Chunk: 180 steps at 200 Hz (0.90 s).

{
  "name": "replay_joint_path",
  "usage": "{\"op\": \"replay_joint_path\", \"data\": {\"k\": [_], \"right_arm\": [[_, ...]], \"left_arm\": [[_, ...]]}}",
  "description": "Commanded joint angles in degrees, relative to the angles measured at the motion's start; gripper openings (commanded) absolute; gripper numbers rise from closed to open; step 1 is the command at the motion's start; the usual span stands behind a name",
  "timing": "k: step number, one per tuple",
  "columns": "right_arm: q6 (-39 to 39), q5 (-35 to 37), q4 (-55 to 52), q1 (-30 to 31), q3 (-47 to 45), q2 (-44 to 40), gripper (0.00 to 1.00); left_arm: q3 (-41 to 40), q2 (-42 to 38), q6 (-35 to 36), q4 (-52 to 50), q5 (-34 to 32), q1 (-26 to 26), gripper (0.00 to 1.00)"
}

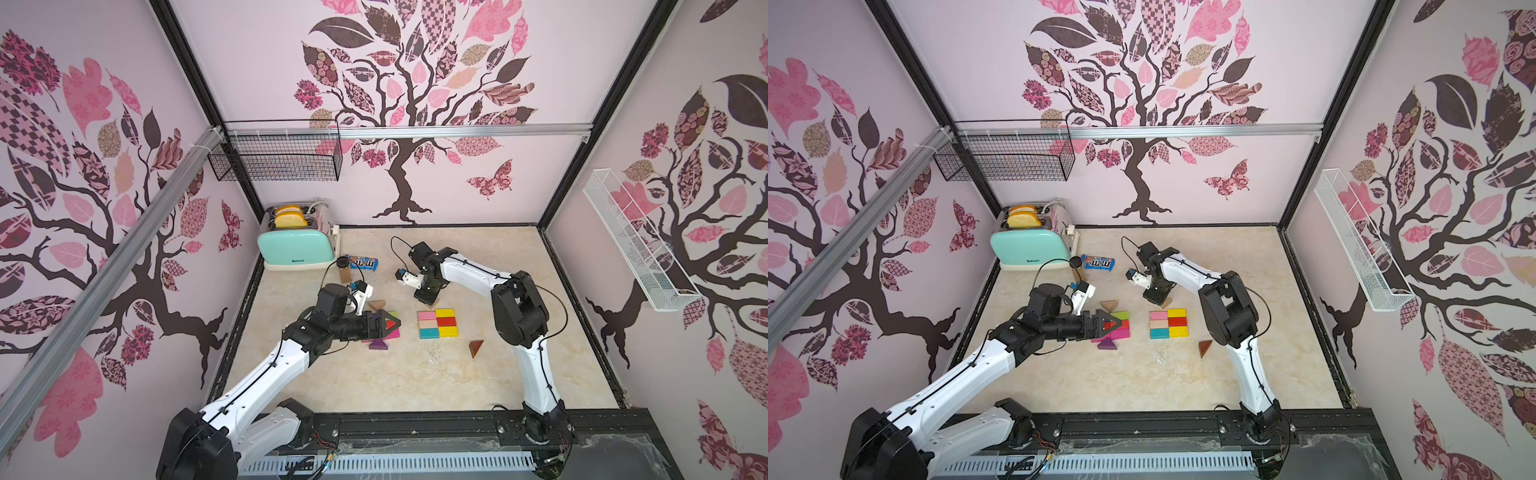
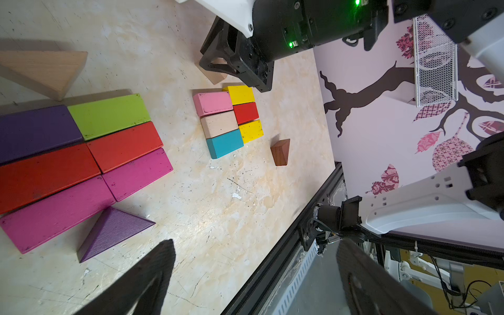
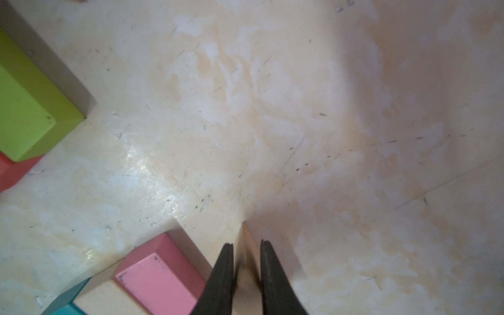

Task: Assemble a piece of candy with building blocks
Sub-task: Assemble the building block at the center of the board.

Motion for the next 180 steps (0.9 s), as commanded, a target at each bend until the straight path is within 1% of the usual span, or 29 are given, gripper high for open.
{"op": "replay_joint_path", "data": {"k": [1,180], "right_arm": [[-0.84,0.42,0.78,0.34,-0.96,-2.15,0.21],[-1.48,1.83,2.32,-0.05,-2.75,-3.34,0.21]], "left_arm": [[0.24,0.39,-0.12,1.22,0.46,0.24,0.97],[0.07,0.76,-0.29,1.51,0.87,0.25,0.97]]}}
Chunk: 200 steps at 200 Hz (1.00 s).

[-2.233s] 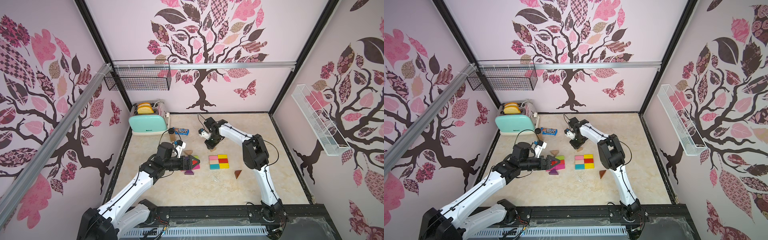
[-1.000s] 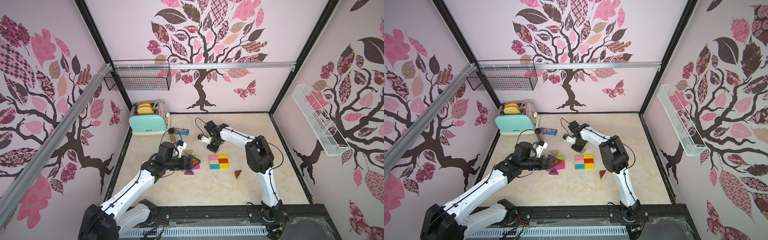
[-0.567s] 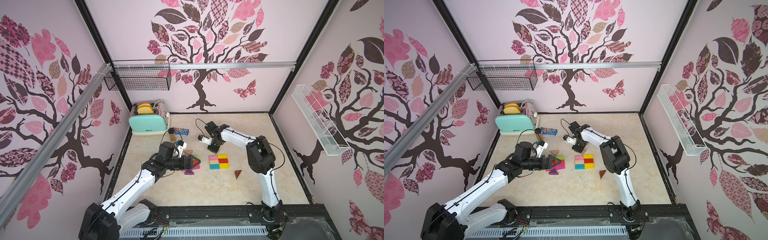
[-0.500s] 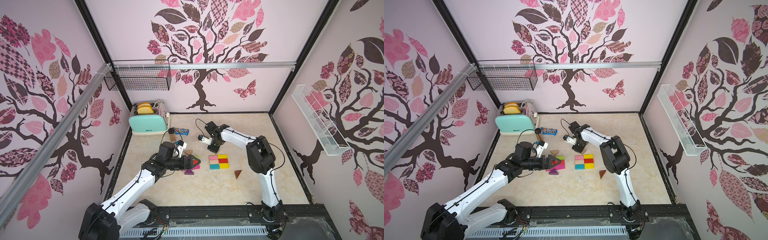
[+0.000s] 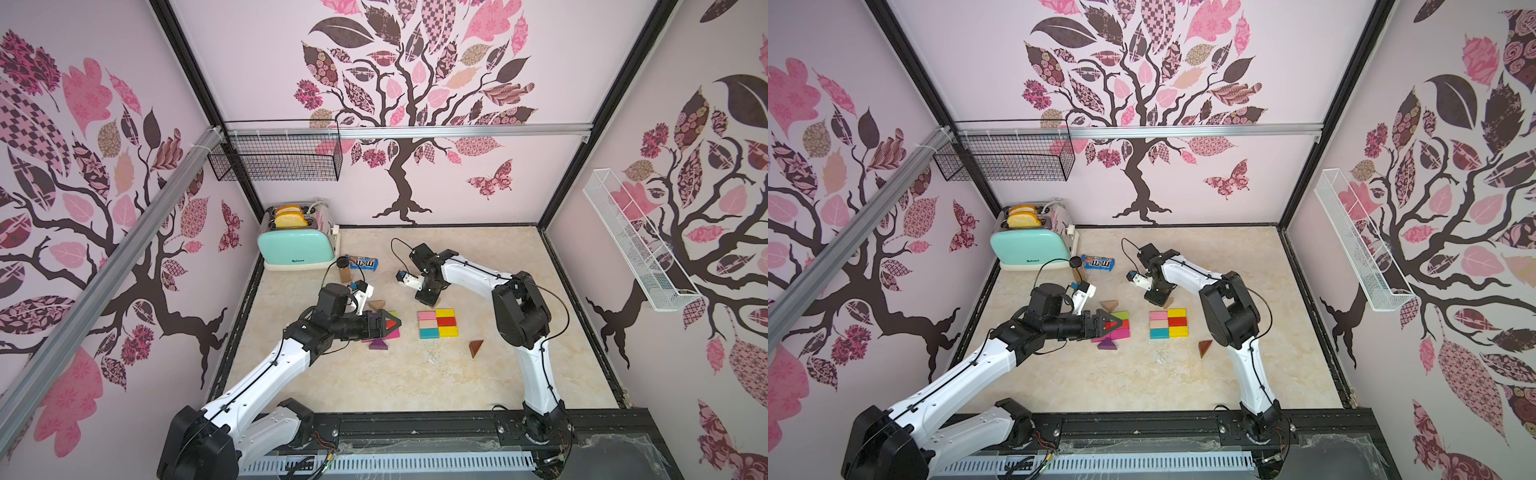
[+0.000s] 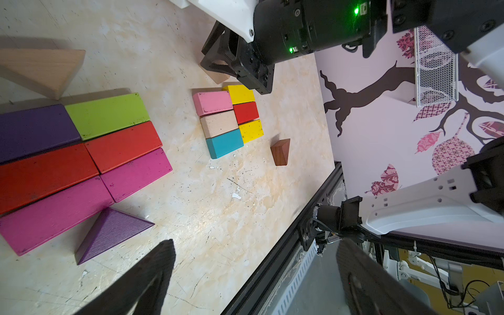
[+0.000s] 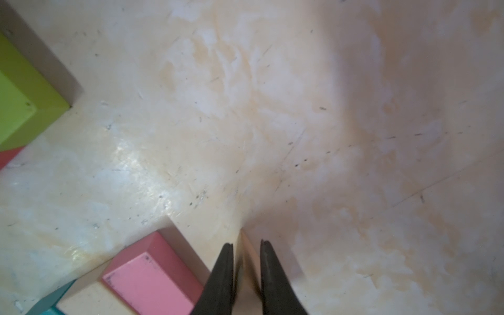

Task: Assemble a piece of candy with building blocks
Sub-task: Assemble the building block at the center of the board.

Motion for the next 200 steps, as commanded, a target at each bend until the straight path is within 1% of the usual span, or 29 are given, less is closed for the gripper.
{"op": "replay_joint_path", "data": {"k": [1,59,88,99,132,167,185,200], "right_arm": [[-0.43,0.45,0.2,-0.01,-0.5,-2.49,0.21],[-0.43,0.06,0.41,-0.08,-0.77,-3.12,0.21],[0.09,0.19,0.88,-0.12,-0.42,-3.34,0.24],[0.62,0.27,1.13,-0.17,-0.22,-3.35,0.27],[2.83,0.39,1.35,-1.54,1.1,-3.8,0.43],[6.15,-4.55,5.47,-2.85,-1.4,-9.25,0.53],[11.34,-3.69,5.85,-2.88,-3.06,-12.86,0.54],[18.22,-1.63,6.35,-2.89,-7.85,-18.29,0.57]], "left_arm": [[0.11,0.16,-0.25,1.07,0.61,0.24,0.97],[0.24,0.39,-0.2,1.33,0.78,0.25,0.97],[0.23,0.38,-0.29,1.41,0.79,0.28,0.97],[0.16,0.42,-0.34,1.41,0.86,0.24,0.97],[-1.08,-0.76,-1.7,3.04,1.44,0.24,0.97],[-2.63,-2.1,-2.66,3.62,0.8,0.23,0.97],[-2.69,-2.56,-2.61,3.4,0.63,0.24,0.97],[-1.94,-2.96,-1.34,2.3,0.49,0.23,0.98]]}}
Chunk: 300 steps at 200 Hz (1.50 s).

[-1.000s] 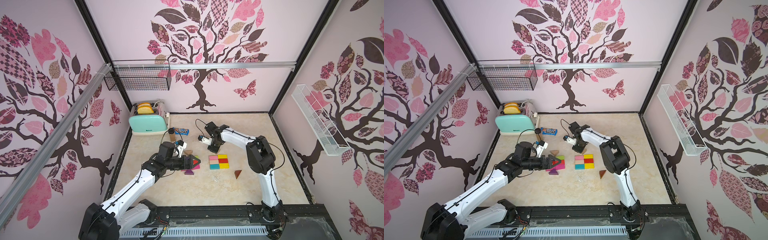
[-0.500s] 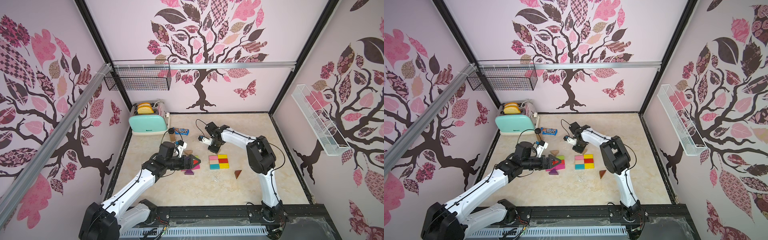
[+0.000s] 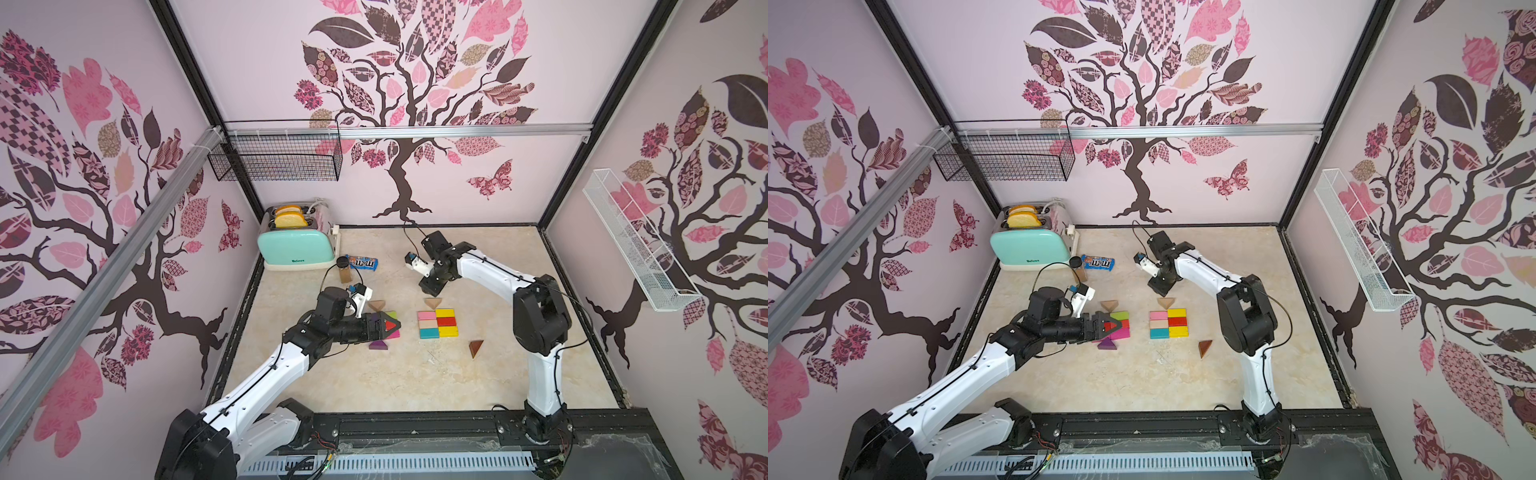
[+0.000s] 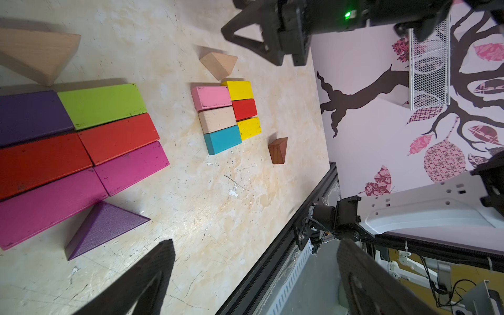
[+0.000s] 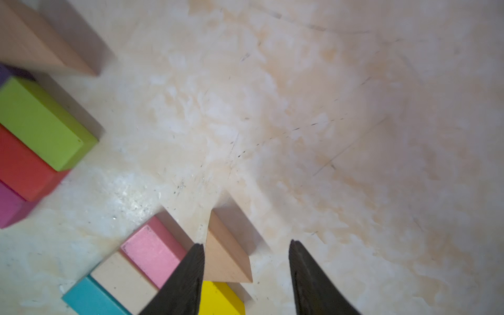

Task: Assemble a piece of candy with building blocks
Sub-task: Assemble the building block at the center of the board.

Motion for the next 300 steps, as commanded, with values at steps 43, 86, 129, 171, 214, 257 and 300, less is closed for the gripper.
{"op": "replay_joint_path", "data": {"k": [43,86,129,171,214,257,300], "right_arm": [[34.71,-2.8,1.72,0.07,-27.74,-29.37,0.77],[48.55,-3.0,4.97,0.26,-47.09,-45.07,0.89],[46.79,2.26,3.29,0.24,-46.94,-42.4,0.91],[43.42,5.21,2.02,0.11,-43.85,-34.25,0.92],[43.4,2.84,4.36,-1.18,-45.36,-32.53,0.92],[43.96,-1.03,6.25,-1.65,-47.92,-31.89,0.91],[44.9,-4.43,7.03,-1.57,-49.03,-31.15,0.89]], "left_arm": [[0.53,-0.73,4.33,0.7,1.04,0.24,0.98],[-0.93,-0.8,1.46,5.66,4.54,0.15,0.98],[-1.98,-1.41,-0.25,8.08,6.64,0.18,0.98],[-2.66,-2.75,-0.61,8.37,6.48,0.15,0.98],[-3.13,-2.6,-1.4,9.54,6.57,0.17,0.98],[-3.22,-2.51,-1.66,9.59,7.18,0.15,0.98],[-3.59,-2.59,-2.17,10.07,7.17,0.17,0.98]]}}
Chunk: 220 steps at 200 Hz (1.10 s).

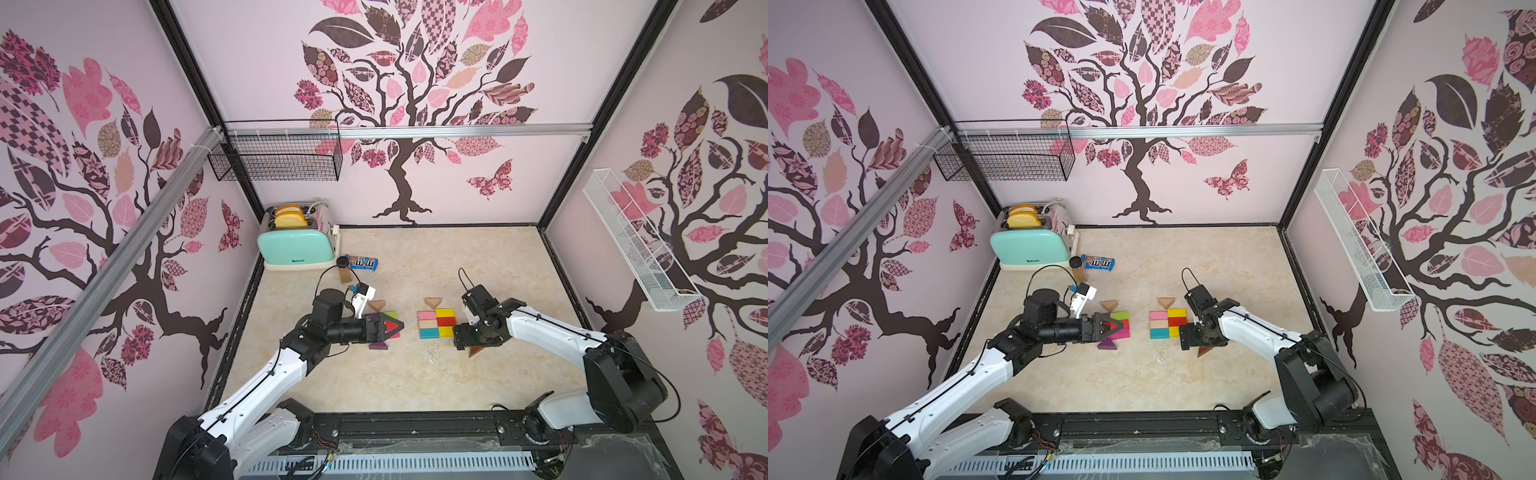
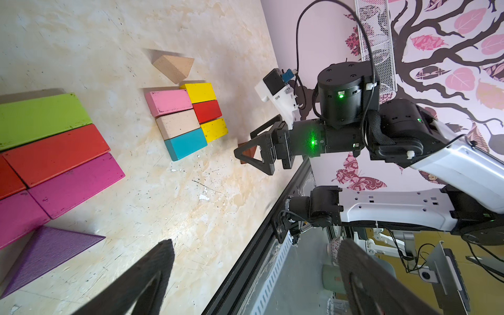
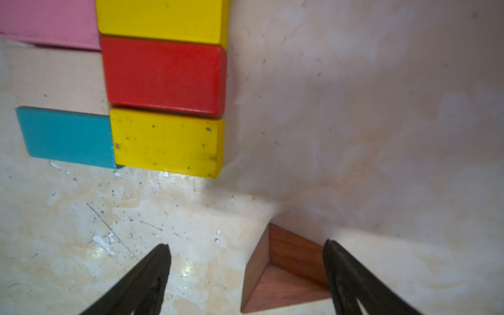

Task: Assemble a piece of candy with building blocks
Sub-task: Assemble the building block at the center of the board.

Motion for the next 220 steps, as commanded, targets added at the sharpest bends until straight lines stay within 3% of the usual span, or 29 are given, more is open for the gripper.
{"op": "replay_joint_path", "data": {"k": [1,41,120,158,193,220], "right_arm": [[0.83,-2.49,1.0,-0.08,-0.05,-0.1,0.89],[2.37,-2.34,0.6,1.11,-0.71,-1.79,0.89],[6.17,5.15,0.86,5.44,-2.84,-3.43,0.87],[5.22,3.65,1.89,5.56,-2.43,-1.04,0.84],[4.46,2.63,2.63,6.12,-1.54,0.44,0.72],[4.56,1.92,2.43,7.32,-1.05,0.92,0.57]], "left_arm": [[-0.67,-0.53,-0.3,1.81,0.6,0.16,0.98],[-0.8,-0.28,-0.51,2.25,0.65,0.16,0.98],[-0.8,0.24,-1.02,3.08,1.17,0.15,0.98],[-0.79,0.31,-1.25,3.31,1.53,0.18,0.98],[-0.93,0.23,-1.24,3.18,1.35,0.19,0.98],[-0.91,0.27,-1.19,3.0,1.35,0.19,0.98]]}}
